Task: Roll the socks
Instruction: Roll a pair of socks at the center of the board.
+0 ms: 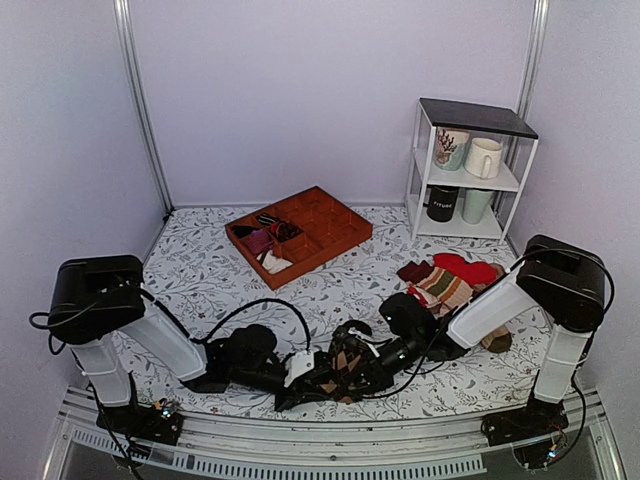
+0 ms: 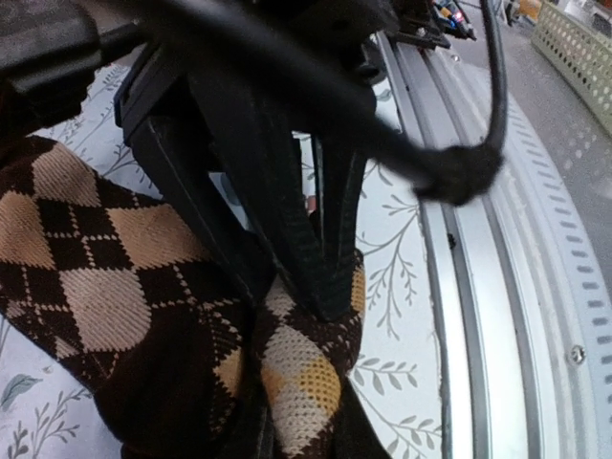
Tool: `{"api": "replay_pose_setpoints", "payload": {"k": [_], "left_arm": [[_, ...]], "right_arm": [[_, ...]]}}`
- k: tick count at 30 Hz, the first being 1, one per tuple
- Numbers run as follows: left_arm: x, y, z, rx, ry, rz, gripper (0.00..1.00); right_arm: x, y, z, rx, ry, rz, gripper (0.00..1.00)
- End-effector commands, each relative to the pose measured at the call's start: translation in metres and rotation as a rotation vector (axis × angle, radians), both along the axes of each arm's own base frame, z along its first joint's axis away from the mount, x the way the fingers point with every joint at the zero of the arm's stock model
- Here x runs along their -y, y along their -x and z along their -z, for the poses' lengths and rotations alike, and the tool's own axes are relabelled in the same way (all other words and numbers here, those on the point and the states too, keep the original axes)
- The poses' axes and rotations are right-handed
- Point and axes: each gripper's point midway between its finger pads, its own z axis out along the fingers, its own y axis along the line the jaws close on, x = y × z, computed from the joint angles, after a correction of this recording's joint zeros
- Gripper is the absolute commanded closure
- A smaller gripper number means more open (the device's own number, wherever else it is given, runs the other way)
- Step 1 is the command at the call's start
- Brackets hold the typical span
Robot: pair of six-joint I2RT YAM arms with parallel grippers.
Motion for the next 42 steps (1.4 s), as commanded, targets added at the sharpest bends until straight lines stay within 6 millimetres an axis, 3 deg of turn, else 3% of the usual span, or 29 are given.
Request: {"api": "replay_pose_setpoints", "payload": {"k": [1,6,9,14,18,22,26,36,39,42], "left_arm": [[-0.011,0.004,0.026,-0.232,-0.179,-0.087,1.0],[-0.042,0.011,0.061,-0.449,-0.411,-0.231,1.0],[-0.056,0.015,0.069,-0.535,-0.432,-0.263,1.0],[-0.068,0.01,0.082,-0.583,-0.456,-0.306,1.0],[-0.065,0.011,0.087,-0.604,-0.471,-0.299,1.0],[-0.061,0.011,0.088,-0.605,-0.475,-0.282,1.0],[-0.058,0.009,0.089,-0.603,-0.48,-0.27,1.0],[-0.056,0.006,0.089,-0.597,-0.474,-0.265,1.0],[-0.056,0.006,0.091,-0.598,-0.475,-0.265,1.0],[-0.054,0.005,0.091,-0.597,-0.472,-0.264,1.0]], "right_arm": [[0.039,0.008,0.044,-0.045,0.261,0.079,0.77],[0.029,-0.023,-0.005,0.161,0.175,0.168,0.67],[0.027,-0.038,-0.04,0.313,0.066,0.211,0.65],[0.026,-0.03,-0.059,0.542,-0.079,0.173,0.6],[0.018,-0.014,-0.057,0.668,-0.142,0.072,0.55],[0.008,-0.013,-0.044,0.737,-0.11,0.022,0.54],[0.001,-0.012,-0.04,0.724,-0.11,0.006,0.53],[0.002,0.002,-0.005,0.637,0.009,-0.014,0.55],[0.005,0.007,0.003,0.611,0.052,-0.006,0.61],[0.009,0.006,0.007,0.597,0.083,0.017,0.75]]}}
